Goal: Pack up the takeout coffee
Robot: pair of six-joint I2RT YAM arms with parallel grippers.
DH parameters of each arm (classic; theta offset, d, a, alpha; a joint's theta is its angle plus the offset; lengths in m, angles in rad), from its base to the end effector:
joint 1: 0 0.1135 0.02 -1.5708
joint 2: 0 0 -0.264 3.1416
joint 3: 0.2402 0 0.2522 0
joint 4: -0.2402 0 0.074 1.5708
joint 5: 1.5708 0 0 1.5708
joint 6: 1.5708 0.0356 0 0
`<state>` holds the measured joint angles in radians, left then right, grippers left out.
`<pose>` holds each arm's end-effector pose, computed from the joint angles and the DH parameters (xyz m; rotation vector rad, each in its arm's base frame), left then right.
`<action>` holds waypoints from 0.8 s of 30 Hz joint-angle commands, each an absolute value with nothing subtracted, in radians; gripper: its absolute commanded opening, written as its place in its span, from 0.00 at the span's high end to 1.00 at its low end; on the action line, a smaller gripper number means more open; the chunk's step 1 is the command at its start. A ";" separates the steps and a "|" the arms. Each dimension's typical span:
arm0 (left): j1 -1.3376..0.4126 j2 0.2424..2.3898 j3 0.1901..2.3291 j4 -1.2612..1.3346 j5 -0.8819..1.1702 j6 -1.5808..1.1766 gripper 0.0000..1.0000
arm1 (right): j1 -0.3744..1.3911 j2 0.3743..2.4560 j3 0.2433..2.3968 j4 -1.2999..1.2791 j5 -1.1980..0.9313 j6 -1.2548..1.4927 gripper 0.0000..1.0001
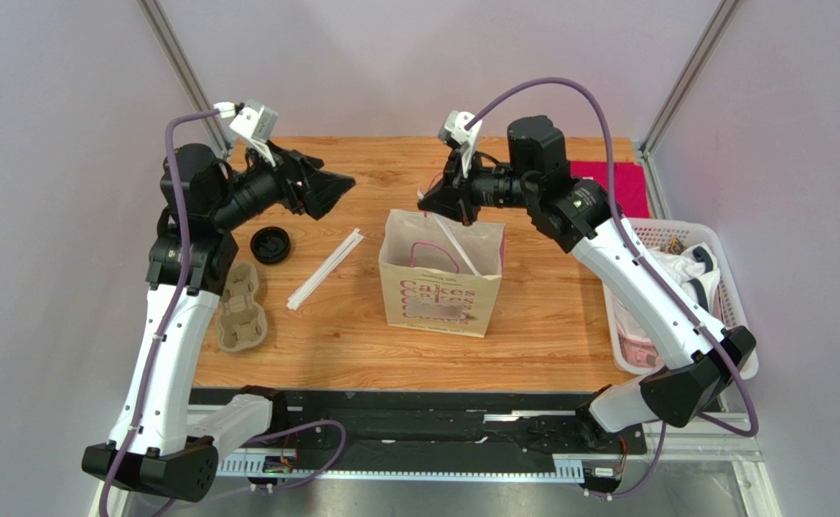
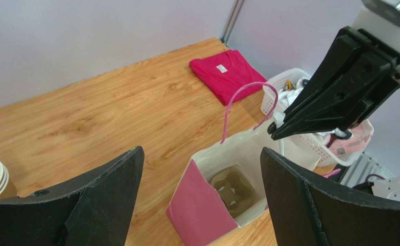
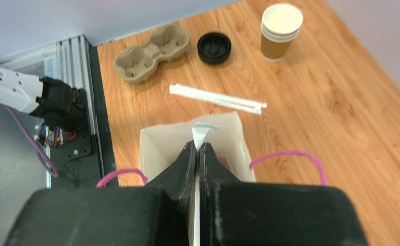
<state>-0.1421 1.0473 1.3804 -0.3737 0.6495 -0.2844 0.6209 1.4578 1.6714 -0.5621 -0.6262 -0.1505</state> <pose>0.1971 -0.0499 0.4748 0.3995 1.6220 -0.8460 0.2429 0.1994 0.4513 -1.1186 1.6047 0.9120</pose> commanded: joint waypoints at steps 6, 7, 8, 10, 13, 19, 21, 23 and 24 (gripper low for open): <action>-0.137 1.026 1.361 -0.377 0.667 -0.222 0.09 | 0.630 1.399 1.520 -0.468 -0.589 -0.199 0.93; -0.137 1.026 1.352 -0.379 0.672 -0.222 0.09 | 0.630 1.399 1.516 -0.474 -0.586 -0.202 0.92; -0.137 1.028 1.348 -0.377 0.673 -0.221 0.09 | 0.630 1.397 1.511 -0.480 -0.580 -0.204 0.86; -0.137 1.034 1.342 -0.380 0.680 -0.216 0.09 | 0.630 1.399 1.506 -0.509 -0.580 -0.216 0.79; -0.137 1.045 1.351 -0.397 0.680 -0.196 0.08 | 0.630 1.394 1.517 -0.543 -0.577 -0.222 0.54; -0.137 1.126 1.448 -0.526 0.687 -0.155 0.08 | 0.629 1.374 1.588 -0.589 -0.532 -0.206 0.30; -0.137 1.158 1.483 -0.564 0.696 -0.141 0.07 | 0.630 1.374 1.649 -0.603 -0.502 -0.189 0.23; -0.137 1.173 1.525 -0.601 0.701 -0.130 0.07 | 0.630 1.373 1.713 -0.610 -0.464 -0.157 0.17; -0.137 1.186 1.551 -0.612 0.701 -0.118 0.06 | 0.630 1.370 1.729 -0.612 -0.450 -0.146 0.15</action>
